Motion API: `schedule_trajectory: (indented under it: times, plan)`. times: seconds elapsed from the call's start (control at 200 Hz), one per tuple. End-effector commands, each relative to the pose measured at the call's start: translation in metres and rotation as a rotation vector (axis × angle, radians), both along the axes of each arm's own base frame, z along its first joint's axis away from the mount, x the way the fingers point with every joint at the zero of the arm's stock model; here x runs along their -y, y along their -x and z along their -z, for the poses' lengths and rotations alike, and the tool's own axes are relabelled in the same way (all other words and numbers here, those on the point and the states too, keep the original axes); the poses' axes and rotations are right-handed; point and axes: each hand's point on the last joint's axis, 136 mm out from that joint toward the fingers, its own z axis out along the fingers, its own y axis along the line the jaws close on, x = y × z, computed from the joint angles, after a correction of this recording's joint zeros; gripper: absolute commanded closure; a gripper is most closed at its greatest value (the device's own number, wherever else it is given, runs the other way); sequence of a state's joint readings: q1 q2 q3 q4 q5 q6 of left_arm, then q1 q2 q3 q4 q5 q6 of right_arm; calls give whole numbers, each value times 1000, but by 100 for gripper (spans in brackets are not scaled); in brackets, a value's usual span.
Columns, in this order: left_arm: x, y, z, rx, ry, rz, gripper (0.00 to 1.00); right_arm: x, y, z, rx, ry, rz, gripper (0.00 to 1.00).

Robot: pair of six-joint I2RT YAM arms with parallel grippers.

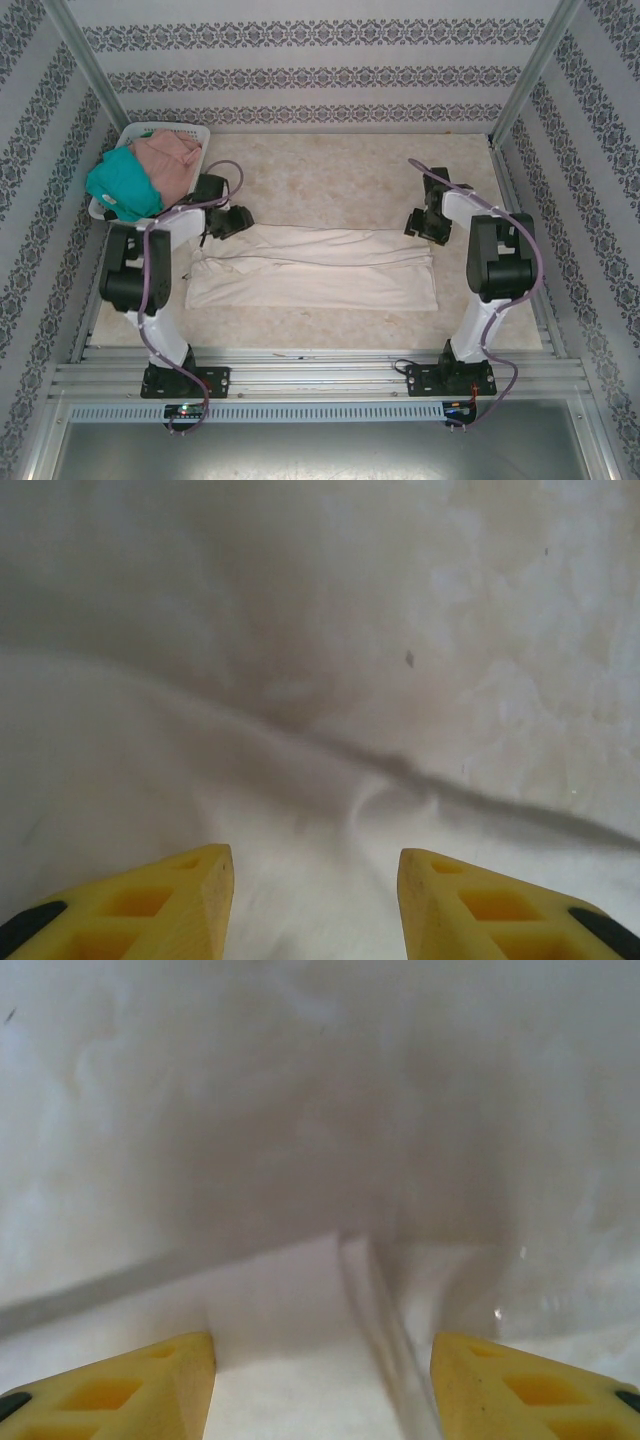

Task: Fold and stack the t-shirts

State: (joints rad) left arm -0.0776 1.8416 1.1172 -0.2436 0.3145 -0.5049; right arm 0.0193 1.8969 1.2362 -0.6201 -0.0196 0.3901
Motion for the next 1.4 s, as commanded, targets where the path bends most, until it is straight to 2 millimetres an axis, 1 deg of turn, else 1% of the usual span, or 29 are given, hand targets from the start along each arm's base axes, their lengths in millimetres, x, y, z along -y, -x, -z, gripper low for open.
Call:
schedule_trajectory:
  times: [0.0,0.045,0.095,0.19,0.25,0.345,0.435,0.475,0.515,0.57,0.605,0.645,0.709,0.749,0.814,0.874,0.949,0.989,1.044,1.104,1.129,1.159,1.194,1.214,1.234,1.264,1.284,1.344,1.394]
  plan:
    - [6,-18,5,0,-9,55,56,-1,-9,3,-22,-8,-16,41]
    - [3,-18,14,-26,-30,49,57,4,-14,5,-30,4,-8,41]
    - [-1,-16,23,-50,-46,40,62,13,-17,8,-51,24,10,43]
    - [-9,-11,32,-74,-65,16,67,31,-23,10,-56,45,50,46]
    - [-12,-8,34,-81,-65,10,69,33,-27,8,-44,23,57,47]
    - [-16,-5,32,-80,-80,-1,73,46,-30,-6,-21,58,83,47]
    - [-23,-2,27,-95,-105,-16,74,52,-34,-31,51,71,89,46]
    - [-28,0,24,-98,-117,-27,74,51,-33,-45,78,82,88,46]
    - [-31,1,19,-95,-127,-36,74,42,-31,-56,106,90,65,46]
    - [-33,1,10,-82,-129,-43,73,20,-28,-70,155,97,13,46]
    - [-33,1,3,-71,-128,-50,72,-4,-25,-73,177,82,-40,45]
    - [-30,-1,-4,-48,-114,-50,71,-30,-20,-69,183,53,-89,45]
    - [-28,-3,-14,-21,-101,-52,69,-62,-11,-56,164,9,-138,45]
    - [-26,-4,-19,-14,-96,-47,69,-75,-6,-46,144,-8,-153,45]
    - [-20,-4,-24,-5,-76,-30,68,-85,2,-30,108,-8,-170,45]
    - [-12,-2,-25,3,-55,-5,68,-82,7,-17,70,16,-158,45]
    - [-2,1,-23,10,-35,25,68,-75,8,-5,36,25,-146,45]
    - [3,3,-19,11,-21,39,67,-68,8,-1,18,38,-132,45]
    - [7,9,-7,-6,-5,64,66,-57,5,3,7,54,-110,45]
    - [0,15,9,-43,-25,54,65,-47,4,8,-12,41,-87,44]
    - [-1,16,15,-57,-25,53,66,-43,2,10,-18,32,-75,48]
    - [-2,17,21,-70,-19,55,66,-40,0,12,-19,14,-68,49]
    - [-4,17,27,-85,-23,48,66,-36,-3,13,-20,-5,-56,47]
    - [-5,18,31,-93,-25,45,67,-32,-5,13,-17,-9,-47,48]
    - [-6,18,32,-97,-26,44,67,-30,-7,13,-20,-10,-41,50]
    - [-6,17,35,-100,-29,43,67,-26,-10,14,-21,-16,-33,58]
    - [-7,17,37,-102,-33,40,67,-24,-12,15,-21,-35,-24,61]
    - [-9,12,38,-97,-35,32,68,-23,-21,15,-14,-98,-13,59]
    - [-10,7,36,-94,-33,30,69,-17,-28,15,-10,-83,-10,60]
